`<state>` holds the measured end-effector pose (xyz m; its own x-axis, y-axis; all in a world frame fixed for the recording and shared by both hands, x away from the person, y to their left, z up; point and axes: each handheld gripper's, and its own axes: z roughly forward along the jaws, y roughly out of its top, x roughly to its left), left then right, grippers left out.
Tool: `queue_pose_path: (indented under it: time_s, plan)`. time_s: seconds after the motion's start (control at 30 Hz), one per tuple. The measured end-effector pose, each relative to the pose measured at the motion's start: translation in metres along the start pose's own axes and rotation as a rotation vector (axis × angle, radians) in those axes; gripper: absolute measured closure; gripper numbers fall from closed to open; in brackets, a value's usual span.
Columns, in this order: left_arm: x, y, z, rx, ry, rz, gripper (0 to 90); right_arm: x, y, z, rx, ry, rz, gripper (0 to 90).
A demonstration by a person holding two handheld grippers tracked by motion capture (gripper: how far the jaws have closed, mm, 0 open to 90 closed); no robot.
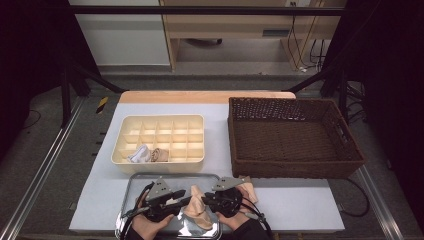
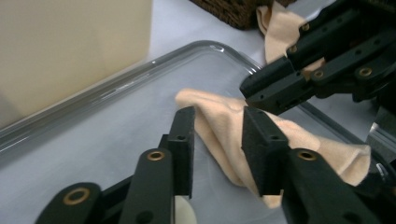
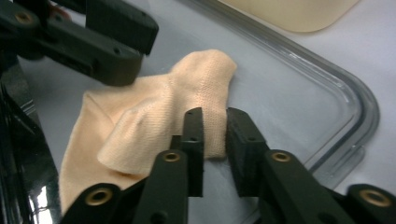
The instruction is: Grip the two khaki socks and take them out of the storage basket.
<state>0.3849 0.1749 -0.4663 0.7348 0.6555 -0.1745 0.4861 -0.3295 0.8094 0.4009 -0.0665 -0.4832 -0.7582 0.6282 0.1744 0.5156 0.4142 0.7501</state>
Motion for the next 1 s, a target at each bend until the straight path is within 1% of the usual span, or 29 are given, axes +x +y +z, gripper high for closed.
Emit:
queue_pose_path:
  time_s: [0.03,0.07,0.1,0.17,0.23,0.37,0.47,0.5,0.53,0.57,0.63,0.7,0.8,0.87,0.93,1.0]
  plan:
    - [0.0,0.0,0.0,0.0,0.0,0.0,61.6,0.0,0.0,0.0,0.0,0.0,0.0,80.9]
    - [0.002,-0.001,-0.004,-0.007,-0.003,-0.015,61.6,0.0,0.0,0.0,0.0,0.004,0.0,82.8]
    - [0.003,-0.002,-0.005,-0.007,-0.003,-0.017,60.2,0.0,0.0,0.0,0.007,0.012,0.005,84.7]
    - [0.004,-0.004,-0.006,-0.005,-0.001,-0.024,60.0,-0.001,0.001,-0.001,0.009,0.016,0.008,85.9]
    - [0.005,-0.004,-0.005,0.001,-0.001,-0.024,59.3,-0.004,0.002,-0.004,0.011,-0.003,0.008,86.5]
    - [0.002,-0.005,-0.001,0.01,-0.001,-0.016,58.8,-0.01,0.006,-0.012,-0.029,-0.008,0.034,86.7]
    - [0.002,-0.006,0.0,0.016,0.001,-0.01,59.6,-0.012,0.007,-0.015,-0.044,-0.017,0.036,86.7]
    - [0.001,-0.006,0.001,0.019,0.001,-0.01,59.6,-0.015,0.008,-0.019,-0.052,-0.043,0.033,86.7]
    - [0.001,-0.006,0.002,0.02,0.002,-0.012,59.6,-0.016,0.009,-0.02,-0.053,-0.05,0.032,86.7]
    - [0.0,-0.006,0.002,0.022,0.005,-0.012,59.5,-0.018,0.009,-0.022,-0.055,-0.067,0.023,86.7]
    - [0.0,-0.006,0.003,0.029,0.003,-0.009,59.2,-0.021,0.009,-0.024,-0.05,-0.091,0.016,86.7]
    - [-0.002,-0.006,0.005,0.032,0.005,-0.008,58.8,-0.024,0.009,-0.025,-0.037,-0.103,0.017,86.4]
    - [-0.006,-0.005,0.007,0.042,0.0,-0.01,55.0,-0.027,0.007,-0.024,-0.01,-0.124,0.014,86.0]
    - [-0.01,-0.005,0.008,0.047,0.002,-0.011,52.8,-0.028,0.007,-0.023,-0.006,-0.13,0.01,85.9]
    - [-0.014,-0.004,0.01,0.055,0.011,-0.004,50.2,-0.029,0.007,-0.024,-0.006,-0.13,0.014,85.8]
    - [-0.019,-0.003,0.012,0.062,0.025,0.013,47.4,-0.03,0.007,-0.024,-0.005,-0.13,0.015,85.8]
